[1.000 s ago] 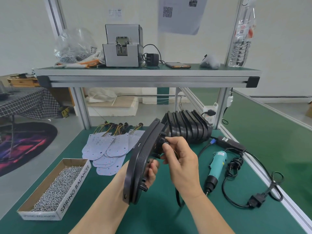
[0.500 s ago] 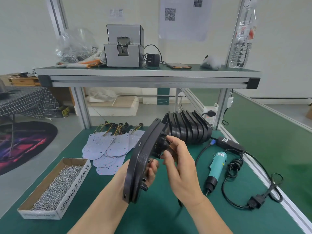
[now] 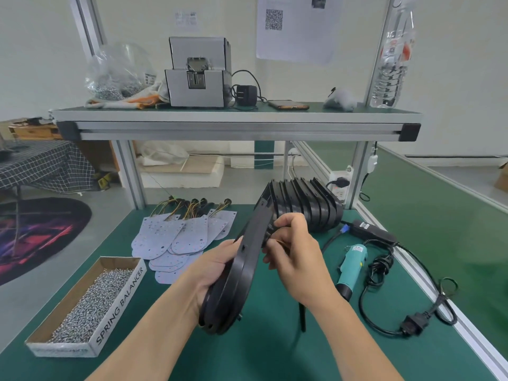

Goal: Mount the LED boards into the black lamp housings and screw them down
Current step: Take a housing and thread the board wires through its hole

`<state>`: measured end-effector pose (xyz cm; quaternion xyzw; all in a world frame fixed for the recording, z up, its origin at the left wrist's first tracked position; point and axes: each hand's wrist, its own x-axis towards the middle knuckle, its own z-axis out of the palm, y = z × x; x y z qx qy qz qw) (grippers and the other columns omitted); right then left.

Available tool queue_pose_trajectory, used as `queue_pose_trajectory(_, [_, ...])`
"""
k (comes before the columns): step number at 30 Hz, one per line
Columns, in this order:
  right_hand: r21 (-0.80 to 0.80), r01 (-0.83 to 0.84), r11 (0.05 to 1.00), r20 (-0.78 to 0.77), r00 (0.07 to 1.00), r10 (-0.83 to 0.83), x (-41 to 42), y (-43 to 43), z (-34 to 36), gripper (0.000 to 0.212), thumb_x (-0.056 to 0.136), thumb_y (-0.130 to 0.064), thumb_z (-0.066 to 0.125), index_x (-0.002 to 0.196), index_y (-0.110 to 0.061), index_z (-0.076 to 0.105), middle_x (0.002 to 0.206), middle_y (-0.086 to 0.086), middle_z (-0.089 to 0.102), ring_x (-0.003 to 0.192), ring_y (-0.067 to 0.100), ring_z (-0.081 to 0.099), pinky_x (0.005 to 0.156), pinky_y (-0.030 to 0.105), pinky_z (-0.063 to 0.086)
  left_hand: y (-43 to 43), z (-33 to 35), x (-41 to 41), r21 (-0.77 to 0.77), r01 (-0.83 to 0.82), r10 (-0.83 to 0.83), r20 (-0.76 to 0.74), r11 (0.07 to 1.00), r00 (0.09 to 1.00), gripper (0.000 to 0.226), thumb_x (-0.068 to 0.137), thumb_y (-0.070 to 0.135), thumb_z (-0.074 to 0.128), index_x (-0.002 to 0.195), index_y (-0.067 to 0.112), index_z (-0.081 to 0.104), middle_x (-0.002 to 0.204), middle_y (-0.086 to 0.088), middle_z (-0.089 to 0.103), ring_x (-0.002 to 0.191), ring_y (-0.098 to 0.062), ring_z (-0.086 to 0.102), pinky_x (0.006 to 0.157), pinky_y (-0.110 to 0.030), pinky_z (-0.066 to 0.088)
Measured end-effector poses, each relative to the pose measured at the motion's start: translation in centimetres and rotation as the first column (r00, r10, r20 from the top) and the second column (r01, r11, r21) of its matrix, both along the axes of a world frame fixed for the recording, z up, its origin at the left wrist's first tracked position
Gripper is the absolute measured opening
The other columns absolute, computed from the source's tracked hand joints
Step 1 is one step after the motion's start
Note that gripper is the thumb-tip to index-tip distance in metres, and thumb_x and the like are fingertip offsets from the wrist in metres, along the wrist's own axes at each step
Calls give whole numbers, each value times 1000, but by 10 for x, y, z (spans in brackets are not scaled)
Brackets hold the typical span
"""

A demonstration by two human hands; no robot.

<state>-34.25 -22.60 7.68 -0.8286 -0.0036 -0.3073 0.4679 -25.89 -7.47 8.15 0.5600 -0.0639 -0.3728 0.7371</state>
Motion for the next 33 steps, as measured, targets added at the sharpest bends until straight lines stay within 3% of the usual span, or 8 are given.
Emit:
queue_pose_trajectory(2, [113, 74, 991, -35, 997, -70, 4, 0, 1, 27, 94, -11, 67, 99, -23, 44, 83, -2, 67, 72, 13, 64, 71, 30, 52, -1, 3, 0, -37, -52, 53, 38, 998, 998, 28, 81, 30, 72, 93, 5, 66, 57, -7, 63, 40, -16, 58, 38, -21, 47])
queue_pose_trajectory(4, [26, 233, 972, -32, 972, -233, 7, -5, 3, 26, 88, -23, 77, 90, -21, 51, 86, -4, 59, 77, 10, 57, 69, 20, 43, -4, 5, 2, -84, -116, 123, 89, 990, 988, 27, 92, 29, 66, 108, 8, 64, 68, -8, 68, 49, -19, 63, 43, -26, 51])
queue_pose_trajectory(7, [78, 328, 942, 8, 944, -329, 4, -12, 9, 22, 91, -36, 68, 77, -25, 56, 69, -8, 59, 62, 5, 49, 60, 21, 35, -3, 0, 13, -150, -214, 245, 231, 965, 942, 21, 95, 23, 64, 112, 12, 60, 86, -4, 71, 68, -16, 69, 53, -28, 56])
queue_pose_trajectory(11, [545, 49, 837, -290, 948, 134, 2, -5, 23, 63, 72, -77, 57, 98, -21, 70, 78, -1, 75, 69, 9, 66, 63, 27, 53, 4, 0, 19, -133, -232, 267, 544, 964, 796, 24, 89, 32, 69, 108, 28, 55, 84, 6, 69, 73, -9, 66, 60, -23, 54])
queue_pose_trajectory(14, [653, -49, 755, -280, 912, 300, 8, 0, 21, 43, 84, -44, 75, 112, -12, 73, 109, 5, 77, 105, 20, 71, 96, 40, 54, 1, 1, 15, -37, -192, 155, 745, 981, 649, 26, 91, 34, 70, 106, 40, 50, 80, 5, 61, 69, -11, 59, 62, -28, 54])
queue_pose_trajectory(17, [701, -48, 711, -159, 962, 221, 10, -2, 19, 20, 89, -4, 72, 108, 3, 73, 105, 17, 76, 93, 27, 72, 84, 37, 59, 0, -1, 11, -38, -174, 136, 789, 984, 599, 28, 94, 28, 65, 113, 38, 47, 80, 5, 57, 70, -13, 55, 64, -32, 53])
queue_pose_trajectory(25, [760, -101, 642, -76, 967, 243, 18, -3, 3, 26, 83, -12, 74, 106, 1, 74, 107, 19, 75, 103, 38, 71, 95, 49, 56, 0, 3, 8, -23, -217, 136, 842, 976, 521, 22, 100, 19, 56, 112, 35, 45, 88, -17, 54, 70, -33, 50, 69, -59, 50])
queue_pose_trajectory(33, [739, -87, 668, -134, 953, 273, 26, -12, -2, 25, 88, -9, 72, 110, 3, 71, 107, 18, 76, 99, 32, 72, 91, 42, 58, 0, -8, 3, -31, -243, 166, 814, 969, 556, 26, 100, 13, 55, 110, 37, 48, 93, -3, 65, 88, -36, 61, 80, -58, 54])
